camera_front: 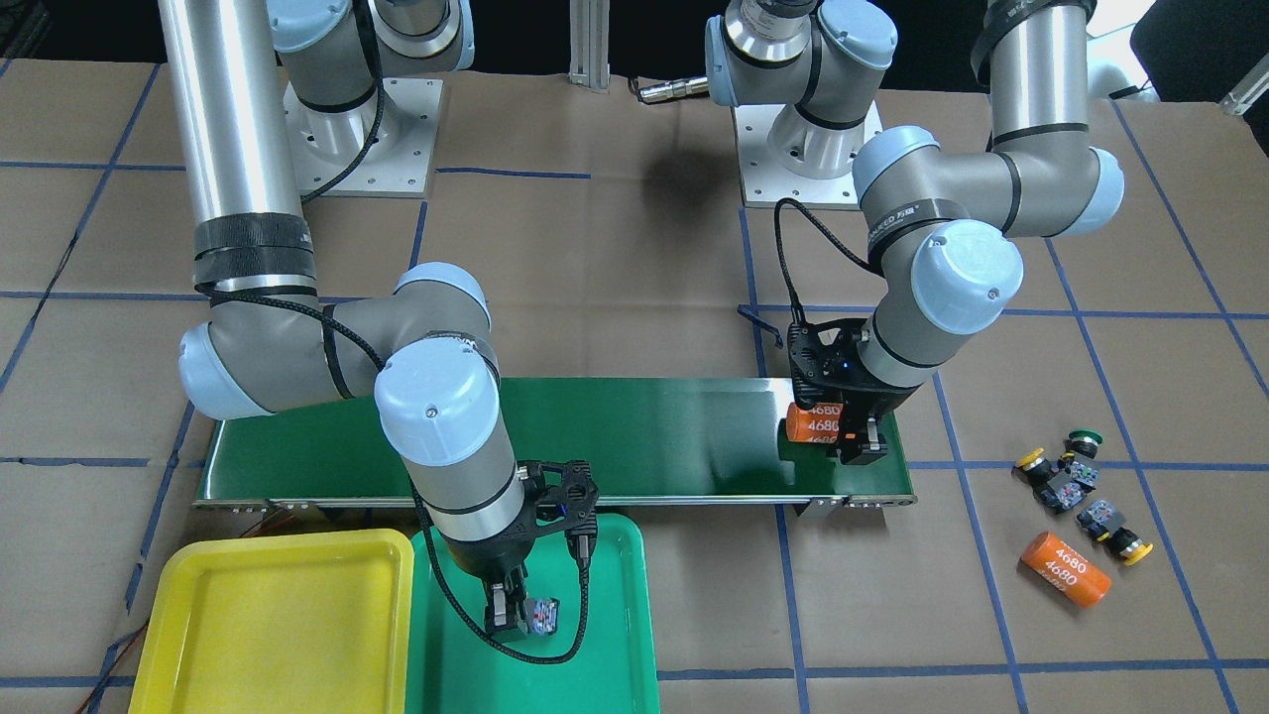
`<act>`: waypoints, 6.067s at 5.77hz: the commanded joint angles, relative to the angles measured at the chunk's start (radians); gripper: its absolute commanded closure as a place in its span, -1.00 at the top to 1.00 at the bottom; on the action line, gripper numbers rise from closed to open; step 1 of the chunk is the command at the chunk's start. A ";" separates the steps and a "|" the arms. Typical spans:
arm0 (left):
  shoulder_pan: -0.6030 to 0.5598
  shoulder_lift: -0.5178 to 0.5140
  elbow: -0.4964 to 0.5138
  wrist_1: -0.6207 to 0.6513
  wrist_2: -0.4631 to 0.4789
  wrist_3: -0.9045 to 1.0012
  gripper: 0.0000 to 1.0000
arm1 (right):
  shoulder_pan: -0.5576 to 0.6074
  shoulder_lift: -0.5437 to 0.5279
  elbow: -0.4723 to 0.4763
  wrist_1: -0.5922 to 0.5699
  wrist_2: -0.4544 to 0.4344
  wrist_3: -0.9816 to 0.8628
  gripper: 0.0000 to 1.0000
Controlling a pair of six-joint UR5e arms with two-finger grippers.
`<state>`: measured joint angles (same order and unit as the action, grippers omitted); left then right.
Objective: Sort buttons by color to trays
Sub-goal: 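Drop button in green tray with right gripper while left places orange cylinder, then grasp a second orange cylinder from the pile with the left gripper, then place the orange cylinder on the belt with the left gripper, then grasp a yellow-cap push button from the pile with the left gripper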
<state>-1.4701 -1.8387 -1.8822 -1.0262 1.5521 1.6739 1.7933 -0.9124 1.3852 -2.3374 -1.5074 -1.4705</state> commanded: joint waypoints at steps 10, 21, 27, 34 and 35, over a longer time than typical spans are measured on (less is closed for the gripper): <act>0.327 -0.350 0.396 0.070 0.026 0.930 0.79 | -0.023 -0.507 0.155 0.596 -0.050 0.073 1.00; 0.147 0.006 0.069 -0.061 0.075 0.235 -0.88 | -0.023 -0.505 0.170 0.653 -0.048 0.075 1.00; -0.061 0.001 -0.011 0.049 0.085 -0.086 0.98 | -0.023 -0.505 0.173 0.653 -0.050 0.073 1.00; 0.347 -0.019 0.023 0.052 0.085 0.682 0.97 | -0.022 -0.506 0.175 0.655 -0.048 0.075 1.00; 0.361 -0.066 0.023 0.137 0.085 0.852 0.97 | -0.020 -0.506 0.175 0.655 -0.050 0.075 1.00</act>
<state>-1.1257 -1.8724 -1.8598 -0.9456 1.6359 2.3518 1.7726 -1.4189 1.5599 -1.6829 -1.5560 -1.3959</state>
